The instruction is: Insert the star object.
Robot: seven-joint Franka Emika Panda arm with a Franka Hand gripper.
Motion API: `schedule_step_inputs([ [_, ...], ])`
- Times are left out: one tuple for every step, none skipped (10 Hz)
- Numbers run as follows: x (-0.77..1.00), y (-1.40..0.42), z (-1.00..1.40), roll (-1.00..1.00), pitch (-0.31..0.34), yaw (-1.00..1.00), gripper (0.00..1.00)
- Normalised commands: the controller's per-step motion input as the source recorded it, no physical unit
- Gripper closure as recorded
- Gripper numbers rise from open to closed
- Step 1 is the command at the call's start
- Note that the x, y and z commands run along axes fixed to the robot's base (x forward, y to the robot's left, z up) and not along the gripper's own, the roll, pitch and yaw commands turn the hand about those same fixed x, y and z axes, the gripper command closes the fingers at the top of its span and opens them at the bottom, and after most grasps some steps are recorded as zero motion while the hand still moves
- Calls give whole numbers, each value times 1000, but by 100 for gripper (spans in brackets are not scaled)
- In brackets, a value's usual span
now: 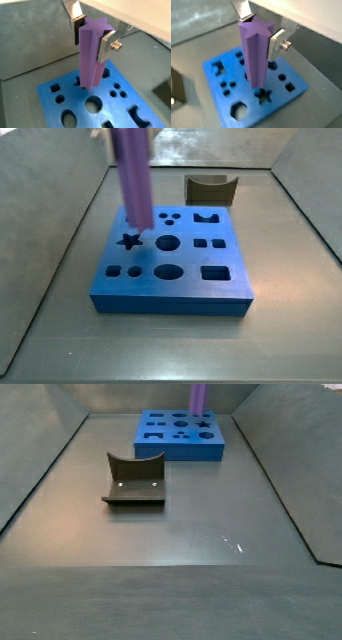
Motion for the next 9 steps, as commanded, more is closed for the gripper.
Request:
schedule_step_inputs([
  [-317,0,-466,-47,-43,83,100],
  [-251,0,-451,-64,-24,0,100],
  [-226,0,-426,-61,-4,0,100],
  [-163,0,-366,-53,0,0,100],
  [-29,-71,-354,-56,0,0,100],
  [234,-140,-466,-9,14,11,100],
  [229,-126,-443,0,67,57,100],
  [86,-129,-389,0,60,66,100],
  [0,-103,-354,0,39,17,100],
])
